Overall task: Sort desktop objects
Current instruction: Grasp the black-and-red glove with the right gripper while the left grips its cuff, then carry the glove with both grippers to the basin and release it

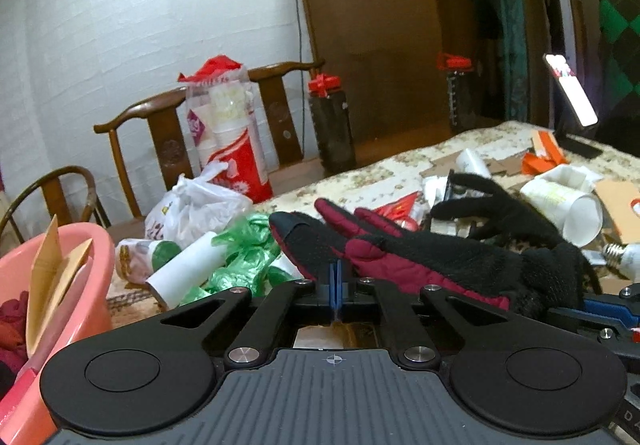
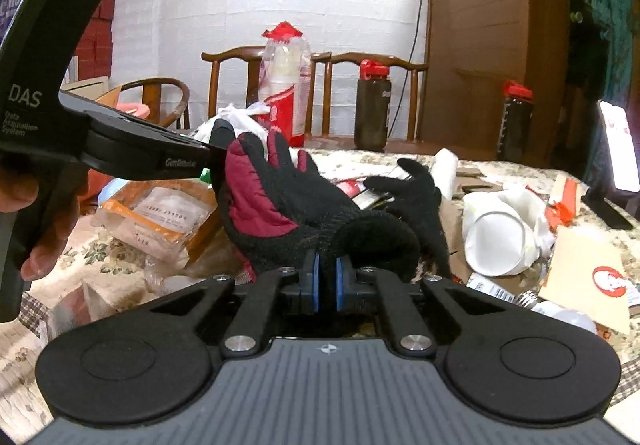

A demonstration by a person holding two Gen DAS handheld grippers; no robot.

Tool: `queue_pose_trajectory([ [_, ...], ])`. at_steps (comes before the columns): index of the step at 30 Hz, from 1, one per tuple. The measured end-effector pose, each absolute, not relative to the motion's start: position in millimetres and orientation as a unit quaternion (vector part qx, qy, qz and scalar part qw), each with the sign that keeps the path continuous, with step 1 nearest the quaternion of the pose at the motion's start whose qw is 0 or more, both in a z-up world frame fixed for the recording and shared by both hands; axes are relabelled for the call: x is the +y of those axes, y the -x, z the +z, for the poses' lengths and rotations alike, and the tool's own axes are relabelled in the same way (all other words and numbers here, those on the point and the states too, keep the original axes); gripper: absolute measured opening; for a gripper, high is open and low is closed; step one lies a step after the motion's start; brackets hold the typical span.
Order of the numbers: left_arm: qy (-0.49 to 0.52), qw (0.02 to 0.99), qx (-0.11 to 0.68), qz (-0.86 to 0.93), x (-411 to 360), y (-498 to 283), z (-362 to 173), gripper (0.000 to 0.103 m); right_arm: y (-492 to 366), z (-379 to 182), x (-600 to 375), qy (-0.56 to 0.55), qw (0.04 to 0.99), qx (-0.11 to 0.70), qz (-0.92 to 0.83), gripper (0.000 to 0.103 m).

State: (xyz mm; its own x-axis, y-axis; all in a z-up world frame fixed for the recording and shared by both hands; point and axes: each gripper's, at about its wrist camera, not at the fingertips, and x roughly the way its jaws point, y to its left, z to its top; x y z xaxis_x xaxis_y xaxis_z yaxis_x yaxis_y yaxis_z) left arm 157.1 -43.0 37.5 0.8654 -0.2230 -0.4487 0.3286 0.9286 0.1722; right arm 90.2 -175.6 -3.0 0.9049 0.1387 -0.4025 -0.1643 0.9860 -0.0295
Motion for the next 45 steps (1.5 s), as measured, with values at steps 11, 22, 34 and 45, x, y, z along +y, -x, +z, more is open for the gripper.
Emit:
queue_pose_trajectory([
  [11,-0.120,0.967,0.175,-0.138,-42,-140,67,0.000,-83,16,-181,0.026,0.982,0.171,0.071,0.009],
  [22,-0.116,0.979,0.138,-0.091,-5,-126,107,0.000,-86,59,-154,0.038,0.986,0.132,0.093,0.009],
  [34,-0.105,0.989,0.104,-0.004,88,-106,145,0.000,-100,96,-72,0.051,0.980,0.099,0.167,0.009],
  [45,-0.089,0.984,0.120,0.099,195,-126,152,0.000,-143,120,33,0.070,0.958,0.104,0.257,0.009],
])
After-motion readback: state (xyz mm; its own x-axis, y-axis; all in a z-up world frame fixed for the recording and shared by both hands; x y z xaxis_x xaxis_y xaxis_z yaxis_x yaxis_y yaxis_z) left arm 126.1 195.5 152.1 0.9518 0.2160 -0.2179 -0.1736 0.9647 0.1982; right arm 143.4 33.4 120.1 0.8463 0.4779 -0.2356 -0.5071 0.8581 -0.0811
